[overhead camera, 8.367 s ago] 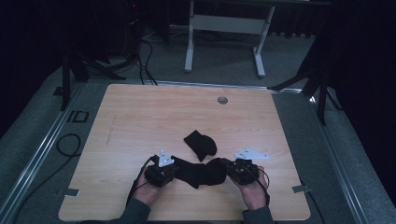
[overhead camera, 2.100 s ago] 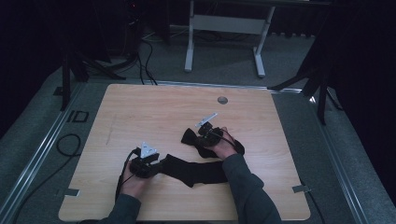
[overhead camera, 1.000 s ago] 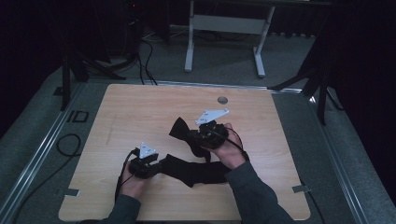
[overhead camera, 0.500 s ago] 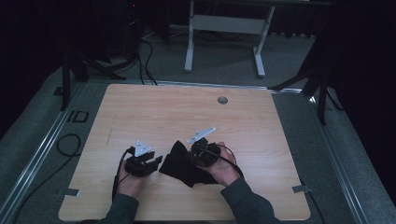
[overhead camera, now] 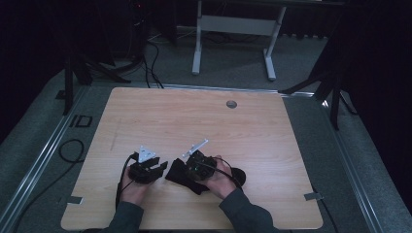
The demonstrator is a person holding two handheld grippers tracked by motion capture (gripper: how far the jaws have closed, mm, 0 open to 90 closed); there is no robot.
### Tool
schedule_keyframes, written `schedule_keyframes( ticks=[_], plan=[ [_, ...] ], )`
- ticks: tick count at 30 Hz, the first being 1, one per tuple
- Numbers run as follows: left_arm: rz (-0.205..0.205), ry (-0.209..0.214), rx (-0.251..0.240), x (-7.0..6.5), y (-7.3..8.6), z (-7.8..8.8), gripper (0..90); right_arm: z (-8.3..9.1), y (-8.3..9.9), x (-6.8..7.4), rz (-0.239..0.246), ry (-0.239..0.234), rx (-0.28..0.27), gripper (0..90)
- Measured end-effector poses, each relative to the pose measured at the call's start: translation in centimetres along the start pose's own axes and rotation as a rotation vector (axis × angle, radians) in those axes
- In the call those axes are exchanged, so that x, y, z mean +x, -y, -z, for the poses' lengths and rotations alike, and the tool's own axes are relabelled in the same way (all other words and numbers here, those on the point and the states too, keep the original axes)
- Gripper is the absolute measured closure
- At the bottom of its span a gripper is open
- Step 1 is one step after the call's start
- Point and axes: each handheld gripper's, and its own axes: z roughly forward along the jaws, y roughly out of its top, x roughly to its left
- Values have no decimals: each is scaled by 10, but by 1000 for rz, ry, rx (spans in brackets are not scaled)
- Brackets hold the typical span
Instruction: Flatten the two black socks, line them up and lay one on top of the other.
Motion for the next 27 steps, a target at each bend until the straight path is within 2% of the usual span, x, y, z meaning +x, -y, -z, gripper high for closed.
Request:
schedule_keyframes(
  ticks=[11, 17, 21, 27],
  plan=[
    [-5, 1, 0, -1, 0, 0, 604, -16, -6, 1, -42, 32, 44, 827],
    [-13, 8, 3, -5, 1, -1, 604, -21, -5, 0, -48, 29, 49, 824],
    [-42, 31, 8, -10, 1, -2, 628, -23, -4, 1, -49, 18, 49, 816],
    [-84, 62, 25, -20, 1, -6, 713, -27, -4, 2, -46, 6, 55, 808]
  ],
)
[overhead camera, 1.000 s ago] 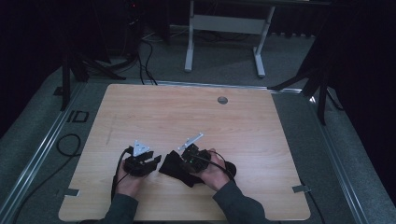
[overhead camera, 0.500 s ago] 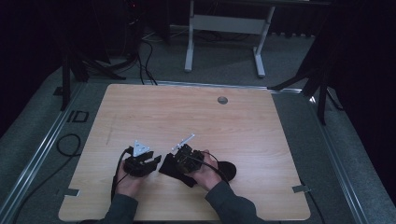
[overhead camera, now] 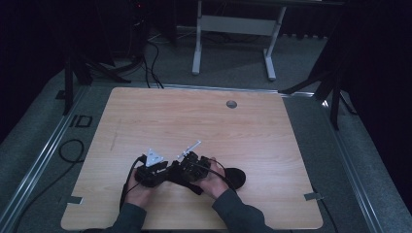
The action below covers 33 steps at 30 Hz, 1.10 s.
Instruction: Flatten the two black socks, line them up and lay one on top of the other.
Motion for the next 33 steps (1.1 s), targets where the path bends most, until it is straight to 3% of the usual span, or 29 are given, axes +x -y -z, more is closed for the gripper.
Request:
schedule_keyframes(
  ticks=[3, 6, 11, 14, 20, 25, 33],
  plan=[
    [-22, -19, 56, -2, 1, -6, 756, -2, 1, 0, 3, -7, 6, 788],
    [-30, -17, 72, -4, 1, -9, 773, -2, 1, 1, 12, -26, 7, 710],
    [-38, -13, 79, -5, 1, -10, 793, 22, 1, -6, 13, -45, -90, 617],
    [-35, -11, 82, -5, 1, -10, 800, 41, 4, -20, -8, -29, -150, 597],
    [-30, -9, 82, -5, 1, -10, 801, 63, 20, -59, -127, 34, -193, 606],
    [-31, -8, 84, -5, 2, -10, 800, 58, 39, -79, -185, 103, -157, 624],
    [-36, -9, 84, -5, 2, -10, 801, 33, 50, -86, -237, 89, -116, 621]
  ],
)
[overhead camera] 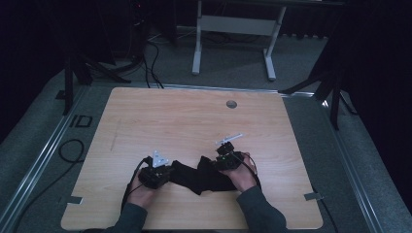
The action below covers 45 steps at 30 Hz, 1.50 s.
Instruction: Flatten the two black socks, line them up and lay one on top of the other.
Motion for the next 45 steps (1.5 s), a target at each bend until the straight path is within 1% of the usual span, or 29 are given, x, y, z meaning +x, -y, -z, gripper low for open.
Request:
schedule_keyframes(
  ticks=[1, 2, 3, 6, 9, 12, 15, 18, 24, 27, 29, 34, 39, 45],
  plan=[
    [0, 0, -1, 0, 0, 0, 800, -2, 0, 1, 3, 6, 5, 623],
    [0, 1, -1, 0, 0, 0, 800, -5, 0, 4, 14, 31, 13, 629],
    [0, 1, -1, 0, 0, 0, 800, -7, 0, 5, 26, 44, 20, 632],
    [2, 2, -2, 0, 0, 0, 800, -13, 1, 7, 22, 45, 40, 639],
    [1, 2, -1, 0, 0, 0, 800, -14, 1, 7, 13, 47, 31, 683],
    [0, 2, -3, 0, 0, -1, 800, -14, 2, 7, 25, 74, 23, 763],
    [0, 2, -3, 0, 0, -1, 800, -15, 3, 7, 20, 78, 13, 816],
    [1, 3, -4, 0, 0, -1, 800, -15, 4, 8, 28, 75, 15, 847],
    [1, 5, -4, 0, 0, -1, 800, -14, 4, 8, 20, 71, 12, 858],
    [1, 5, -5, 0, 0, -1, 800, -12, 6, 10, 27, 73, 7, 858],
    [1, 5, -5, 0, 1, -1, 799, -10, 7, 11, 34, 77, 0, 858],
    [0, 4, -6, 0, 1, -1, 799, 2, 7, 13, 37, 64, -28, 858],
    [6, 8, -7, 0, 1, -1, 796, 19, 9, 18, 52, 56, -69, 858],
    [5, 9, -6, 0, 1, -1, 796, 40, 11, 24, 66, 42, -120, 858]
  ],
)
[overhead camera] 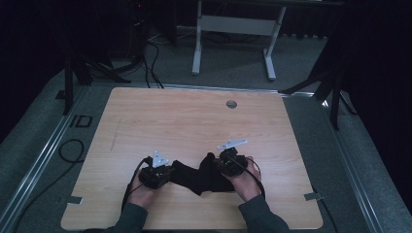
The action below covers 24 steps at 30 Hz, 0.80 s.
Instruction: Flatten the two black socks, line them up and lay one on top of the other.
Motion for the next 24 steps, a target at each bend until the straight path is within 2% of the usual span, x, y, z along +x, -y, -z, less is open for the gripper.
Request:
schedule_keyframes(
  ticks=[13, 17, 24],
  plan=[
    [4, 1, -2, 0, 0, 0, 796, 48, -2, 4, -10, -49, -133, 858],
    [3, 2, -1, 0, 0, 0, 796, 64, -1, 1, -16, -55, -167, 858],
    [4, 3, -2, 0, 0, 0, 795, 83, 7, -8, -28, -51, -190, 858]
  ],
)
